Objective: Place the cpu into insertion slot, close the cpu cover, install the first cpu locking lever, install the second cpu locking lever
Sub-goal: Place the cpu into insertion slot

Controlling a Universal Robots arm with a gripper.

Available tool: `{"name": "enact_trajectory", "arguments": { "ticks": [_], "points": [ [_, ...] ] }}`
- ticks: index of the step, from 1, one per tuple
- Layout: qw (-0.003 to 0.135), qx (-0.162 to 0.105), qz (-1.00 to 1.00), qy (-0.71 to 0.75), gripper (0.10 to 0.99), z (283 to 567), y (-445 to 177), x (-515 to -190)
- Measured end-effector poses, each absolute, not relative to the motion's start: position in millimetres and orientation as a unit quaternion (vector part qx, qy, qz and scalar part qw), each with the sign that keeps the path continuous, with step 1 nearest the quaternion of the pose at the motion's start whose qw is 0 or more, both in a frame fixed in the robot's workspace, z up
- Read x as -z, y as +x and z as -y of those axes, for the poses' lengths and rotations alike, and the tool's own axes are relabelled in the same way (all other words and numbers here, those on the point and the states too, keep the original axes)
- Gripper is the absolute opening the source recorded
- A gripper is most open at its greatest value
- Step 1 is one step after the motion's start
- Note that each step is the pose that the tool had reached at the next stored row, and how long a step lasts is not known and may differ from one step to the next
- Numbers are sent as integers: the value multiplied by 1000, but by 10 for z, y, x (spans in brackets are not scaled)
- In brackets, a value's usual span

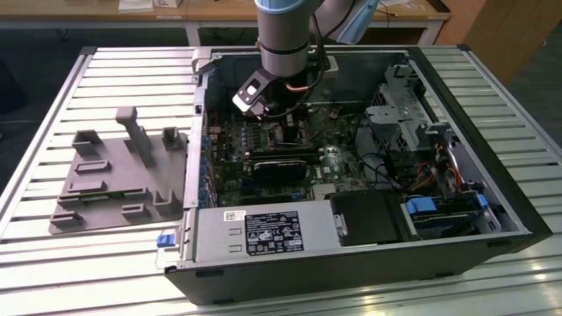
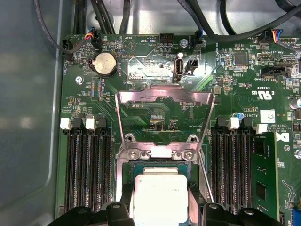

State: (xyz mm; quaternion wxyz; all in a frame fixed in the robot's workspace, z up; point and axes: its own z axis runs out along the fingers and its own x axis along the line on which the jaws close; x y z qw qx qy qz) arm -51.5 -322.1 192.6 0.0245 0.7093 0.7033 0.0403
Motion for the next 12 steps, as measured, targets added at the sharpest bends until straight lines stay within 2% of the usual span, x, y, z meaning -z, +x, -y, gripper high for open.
{"name": "enact_trajectory", "arguments": {
  "ticks": [12],
  "points": [
    [24,-40,-703,709,549,3221,-514,-1924]
  ]
}}
